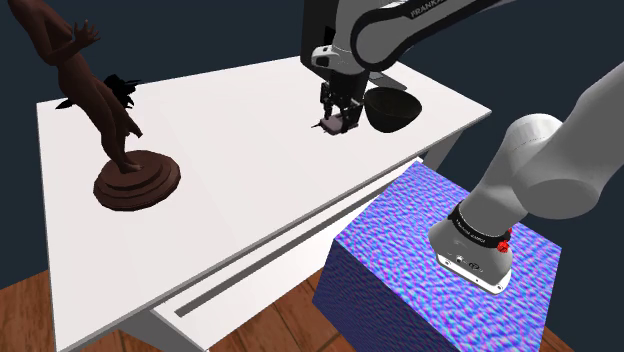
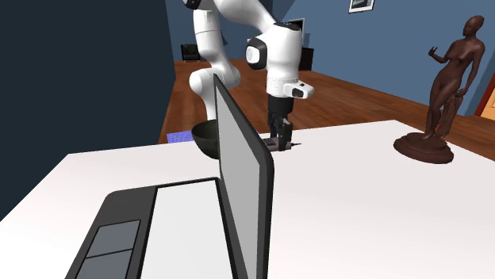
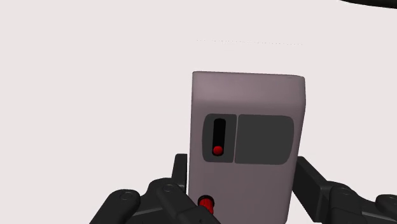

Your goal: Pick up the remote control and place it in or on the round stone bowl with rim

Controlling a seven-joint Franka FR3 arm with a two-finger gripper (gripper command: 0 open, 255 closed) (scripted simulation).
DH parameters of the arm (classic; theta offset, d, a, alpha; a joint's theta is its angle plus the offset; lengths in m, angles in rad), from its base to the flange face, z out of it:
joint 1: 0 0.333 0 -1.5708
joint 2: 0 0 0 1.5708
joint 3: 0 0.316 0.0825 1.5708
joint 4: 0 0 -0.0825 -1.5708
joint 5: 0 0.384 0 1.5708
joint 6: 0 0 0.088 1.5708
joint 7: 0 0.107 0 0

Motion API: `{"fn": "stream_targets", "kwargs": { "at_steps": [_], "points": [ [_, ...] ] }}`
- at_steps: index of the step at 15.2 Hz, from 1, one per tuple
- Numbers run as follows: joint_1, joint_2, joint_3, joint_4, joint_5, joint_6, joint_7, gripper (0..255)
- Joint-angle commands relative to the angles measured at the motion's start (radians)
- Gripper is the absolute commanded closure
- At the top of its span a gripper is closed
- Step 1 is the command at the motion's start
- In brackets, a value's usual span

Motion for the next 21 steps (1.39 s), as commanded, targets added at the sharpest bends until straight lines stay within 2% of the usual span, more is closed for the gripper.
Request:
{"fn": "stream_targets", "kwargs": {
  "at_steps": [1,21],
  "points": [
    [-0.001,-0.021,0.002,0.012,-0.003,-0.033,0.002,255],
    [-0.002,-0.134,0.018,0.188,-0.012,-0.320,0.014,255]
  ]
}}
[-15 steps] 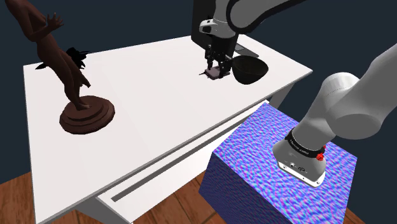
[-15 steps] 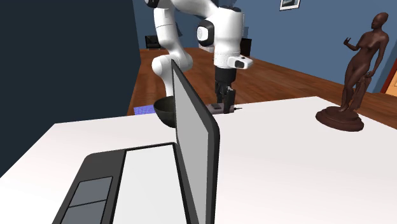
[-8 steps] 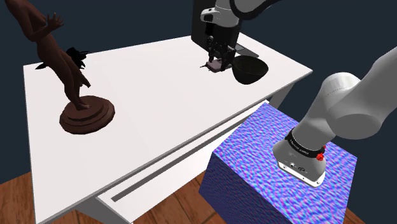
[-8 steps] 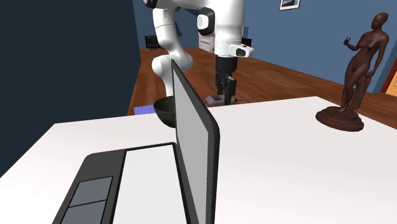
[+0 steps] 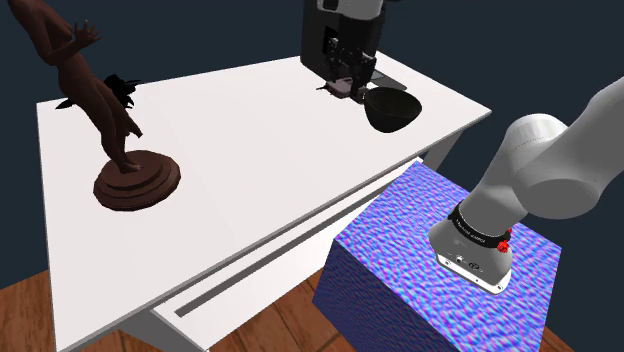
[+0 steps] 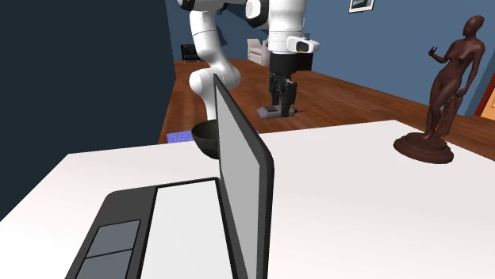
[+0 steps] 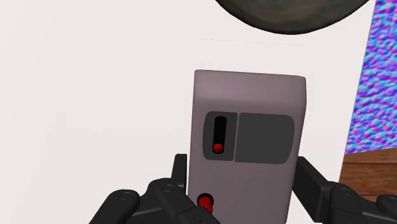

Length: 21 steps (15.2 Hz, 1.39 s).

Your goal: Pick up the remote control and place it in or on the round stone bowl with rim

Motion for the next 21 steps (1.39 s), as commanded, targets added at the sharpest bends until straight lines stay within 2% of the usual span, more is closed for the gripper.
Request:
{"fn": "stream_targets", "kwargs": {
  "at_steps": [1,4,11,18,21],
  "points": [
    [0.000,-0.010,0.002,0.017,0.000,-0.027,0.002,255],
    [0.001,-0.017,0.004,0.044,0.000,-0.061,0.002,255],
    [-0.077,-0.165,-0.087,-0.073,-0.072,-0.085,-0.124,255],
    [-0.162,-0.271,-0.190,-0.133,-0.156,-0.117,-0.263,255],
    [-0.164,-0.265,-0.198,-0.169,-0.162,-0.075,-0.262,255]
  ]
}}
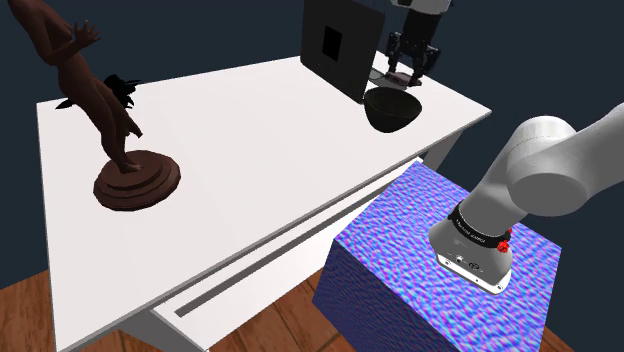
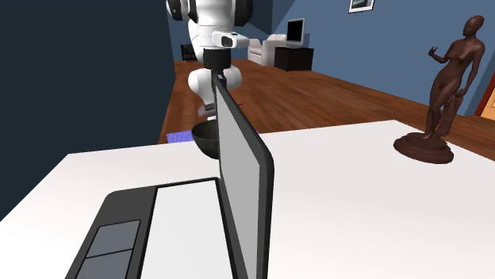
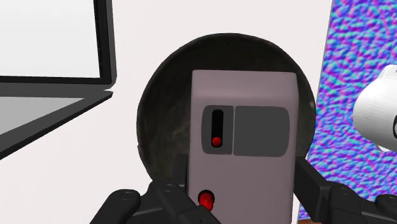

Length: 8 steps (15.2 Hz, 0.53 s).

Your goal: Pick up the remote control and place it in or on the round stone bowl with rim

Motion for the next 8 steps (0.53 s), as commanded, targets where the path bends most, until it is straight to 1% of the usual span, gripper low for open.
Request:
{"fn": "stream_targets", "kwargs": {
  "at_steps": [1,8],
  "points": [
    [-0.003,0.000,-0.005,-0.023,-0.005,0.024,-0.001,255],
    [-0.005,0.027,-0.025,-0.098,-0.016,0.126,0.000,255]
  ]
}}
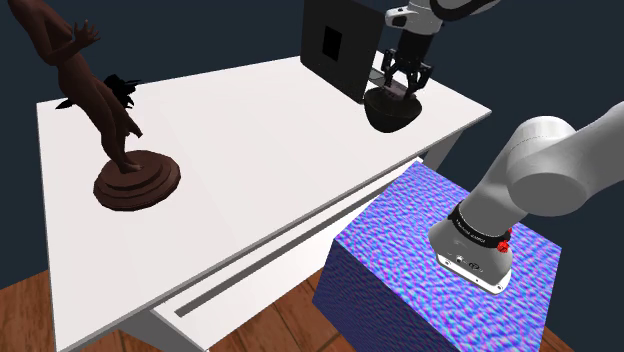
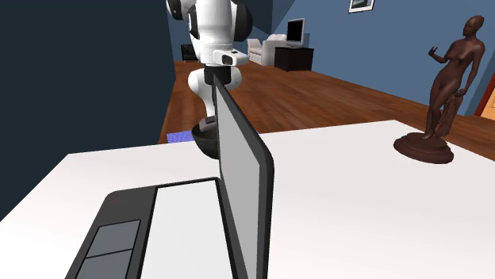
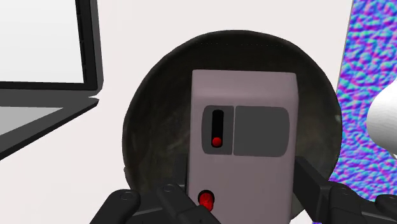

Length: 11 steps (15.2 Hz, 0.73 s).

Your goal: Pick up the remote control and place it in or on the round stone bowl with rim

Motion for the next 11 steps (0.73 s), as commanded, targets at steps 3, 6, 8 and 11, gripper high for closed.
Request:
{"fn": "stream_targets", "kwargs": {
  "at_steps": [3,6,8,11],
  "points": [
    [-0.001,0.015,-0.009,-0.032,-0.005,0.048,0.000,255],
    [-0.001,0.016,-0.009,-0.032,-0.005,0.048,0.000,255],
    [-0.001,0.016,-0.009,-0.032,-0.005,0.048,0.000,255],
    [-0.001,0.016,-0.009,-0.032,-0.005,0.048,0.000,0]
  ]
}}
